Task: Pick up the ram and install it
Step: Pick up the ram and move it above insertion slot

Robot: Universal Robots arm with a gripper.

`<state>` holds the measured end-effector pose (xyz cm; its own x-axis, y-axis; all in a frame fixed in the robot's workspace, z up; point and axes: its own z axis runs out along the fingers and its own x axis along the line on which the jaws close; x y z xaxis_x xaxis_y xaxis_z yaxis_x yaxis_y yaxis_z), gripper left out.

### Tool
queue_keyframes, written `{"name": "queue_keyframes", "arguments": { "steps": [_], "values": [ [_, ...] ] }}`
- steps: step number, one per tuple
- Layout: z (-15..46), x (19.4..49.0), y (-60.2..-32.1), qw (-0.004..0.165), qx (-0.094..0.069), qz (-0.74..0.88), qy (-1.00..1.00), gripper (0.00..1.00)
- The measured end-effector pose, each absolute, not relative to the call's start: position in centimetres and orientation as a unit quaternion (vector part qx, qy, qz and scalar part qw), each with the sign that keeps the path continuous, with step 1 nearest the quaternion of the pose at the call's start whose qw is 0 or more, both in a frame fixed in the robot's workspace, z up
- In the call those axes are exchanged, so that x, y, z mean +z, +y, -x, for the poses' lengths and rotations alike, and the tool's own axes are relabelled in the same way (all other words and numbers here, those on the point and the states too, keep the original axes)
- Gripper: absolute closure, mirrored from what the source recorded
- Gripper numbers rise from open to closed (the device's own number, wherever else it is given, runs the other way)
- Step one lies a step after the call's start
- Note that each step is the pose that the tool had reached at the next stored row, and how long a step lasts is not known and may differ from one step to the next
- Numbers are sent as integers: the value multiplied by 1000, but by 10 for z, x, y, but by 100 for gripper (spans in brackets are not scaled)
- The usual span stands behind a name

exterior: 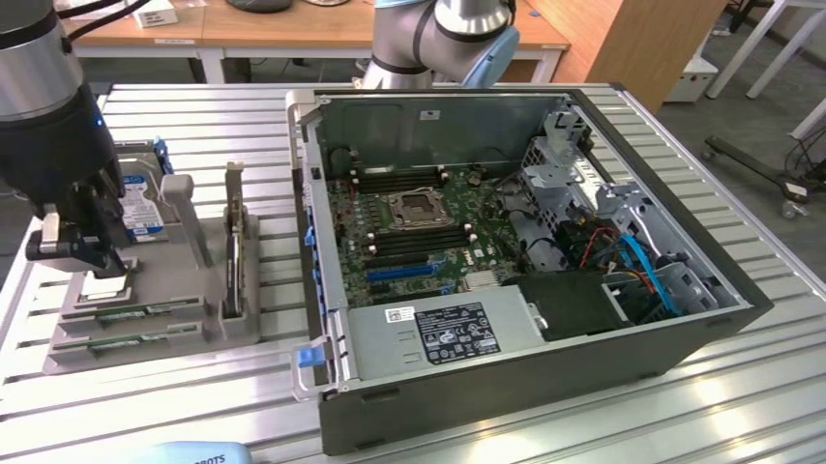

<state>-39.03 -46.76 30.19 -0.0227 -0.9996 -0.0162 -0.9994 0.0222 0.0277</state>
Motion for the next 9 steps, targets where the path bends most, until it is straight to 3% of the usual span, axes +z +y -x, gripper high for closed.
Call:
{"name": "queue_keyframes", "arguments": {
  "steps": [9],
  "values": [
    [390,294,-468,4,-16,-699,-715,59]
  ]
}}
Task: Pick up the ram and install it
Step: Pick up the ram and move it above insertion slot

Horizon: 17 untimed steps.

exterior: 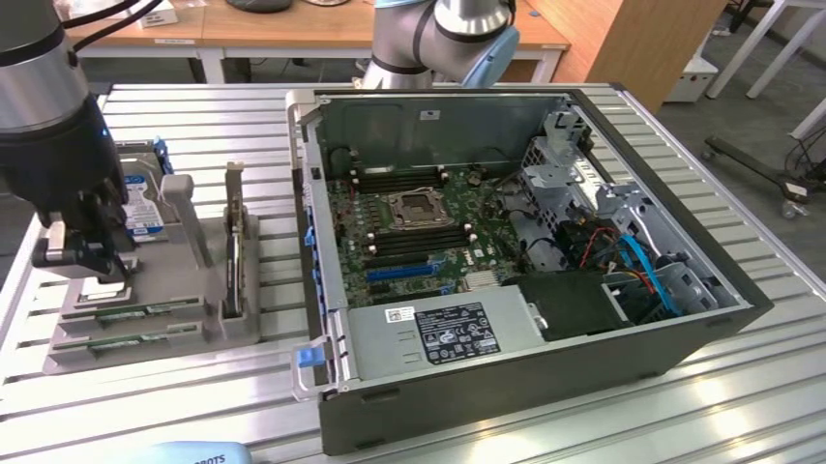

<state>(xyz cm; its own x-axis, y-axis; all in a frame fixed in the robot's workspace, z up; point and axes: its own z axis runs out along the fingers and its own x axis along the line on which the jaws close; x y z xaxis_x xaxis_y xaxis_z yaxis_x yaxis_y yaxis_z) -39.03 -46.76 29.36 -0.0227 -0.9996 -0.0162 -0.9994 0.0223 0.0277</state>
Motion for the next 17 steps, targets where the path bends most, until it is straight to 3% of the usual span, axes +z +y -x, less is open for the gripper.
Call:
{"name": "queue_keyframes", "arguments": {
  "steps": [17],
  "values": [
    [390,277,-468,4,-16,-699,-715,59]
  ]
}}
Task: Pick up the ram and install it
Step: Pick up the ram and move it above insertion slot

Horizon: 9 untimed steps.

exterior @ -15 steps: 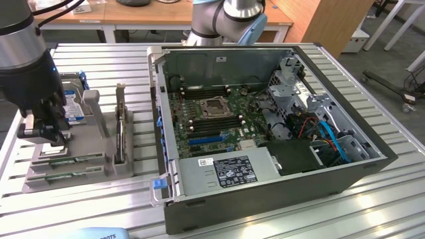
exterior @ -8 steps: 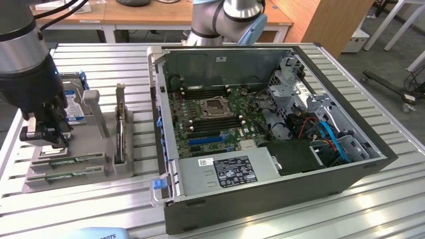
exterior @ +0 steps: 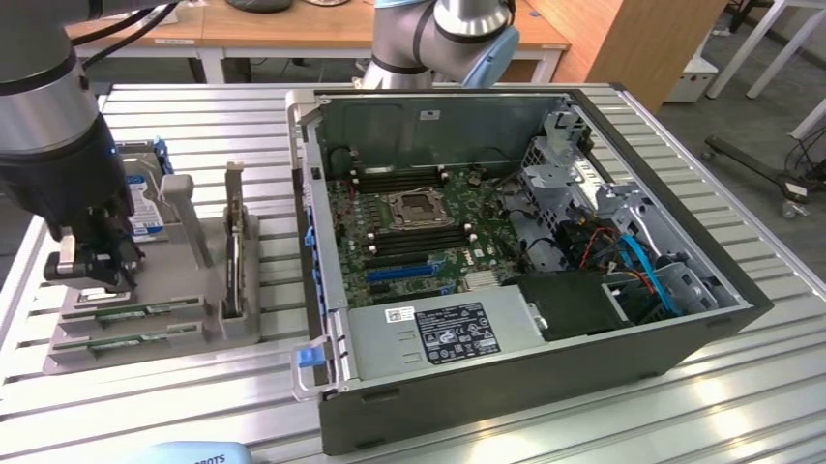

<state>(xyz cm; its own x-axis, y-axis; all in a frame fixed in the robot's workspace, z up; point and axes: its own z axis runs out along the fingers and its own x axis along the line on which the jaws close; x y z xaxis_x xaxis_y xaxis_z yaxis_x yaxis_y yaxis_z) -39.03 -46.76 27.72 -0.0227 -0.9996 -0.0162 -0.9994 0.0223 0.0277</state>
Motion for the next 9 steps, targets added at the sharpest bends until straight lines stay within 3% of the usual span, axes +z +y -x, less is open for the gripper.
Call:
{"name": "queue_keyframes", "arguments": {
  "steps": [9],
  "values": [
    [390,268,-468,4,-16,-699,-715,59]
  ]
}}
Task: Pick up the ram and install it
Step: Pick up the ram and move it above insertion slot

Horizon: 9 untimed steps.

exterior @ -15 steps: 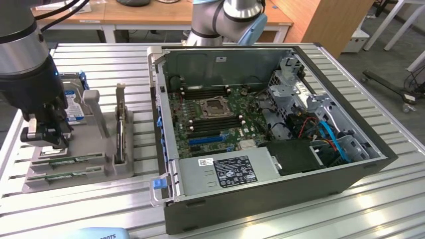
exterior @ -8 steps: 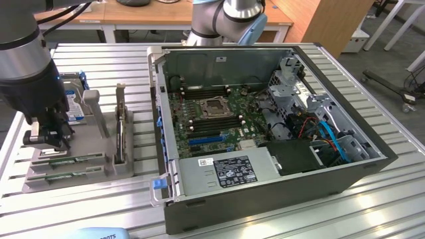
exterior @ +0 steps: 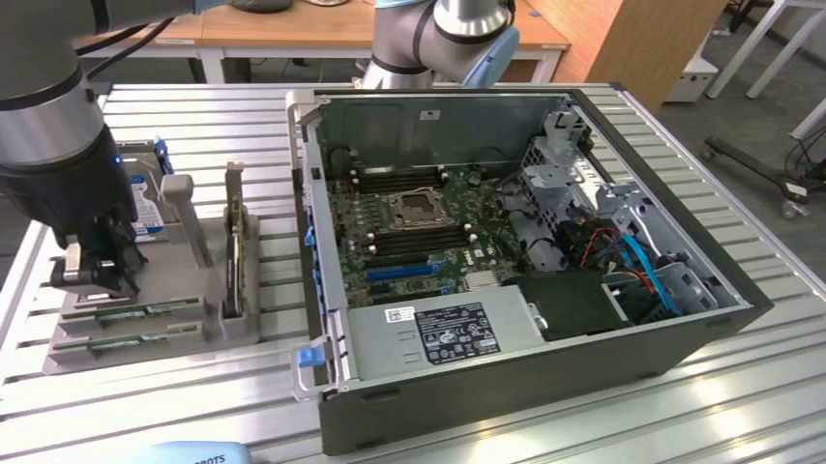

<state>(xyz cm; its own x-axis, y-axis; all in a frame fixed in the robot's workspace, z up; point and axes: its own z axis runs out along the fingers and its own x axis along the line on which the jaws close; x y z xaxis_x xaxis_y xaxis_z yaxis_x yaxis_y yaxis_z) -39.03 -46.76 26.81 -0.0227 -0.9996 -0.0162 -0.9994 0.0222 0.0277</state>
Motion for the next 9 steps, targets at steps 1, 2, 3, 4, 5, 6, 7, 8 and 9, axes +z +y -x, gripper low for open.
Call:
{"name": "queue_keyframes", "arguments": {
  "steps": [1,2,3,4,5,6,7,8,9],
  "values": [
    [390,267,-468,4,-16,-699,-715,59],
    [390,266,-468,4,-16,-699,-715,59],
    [390,265,-468,4,-16,-699,-715,59],
    [390,264,-468,4,-16,-699,-715,59],
    [390,263,-468,4,-16,-699,-715,59],
    [390,262,-468,4,-16,-699,-715,59],
    [390,261,-468,4,-16,-699,-715,59],
    [390,260,-468,4,-16,-699,-715,59],
    [390,259,-468,4,-16,-699,-715,59]
  ]
}}
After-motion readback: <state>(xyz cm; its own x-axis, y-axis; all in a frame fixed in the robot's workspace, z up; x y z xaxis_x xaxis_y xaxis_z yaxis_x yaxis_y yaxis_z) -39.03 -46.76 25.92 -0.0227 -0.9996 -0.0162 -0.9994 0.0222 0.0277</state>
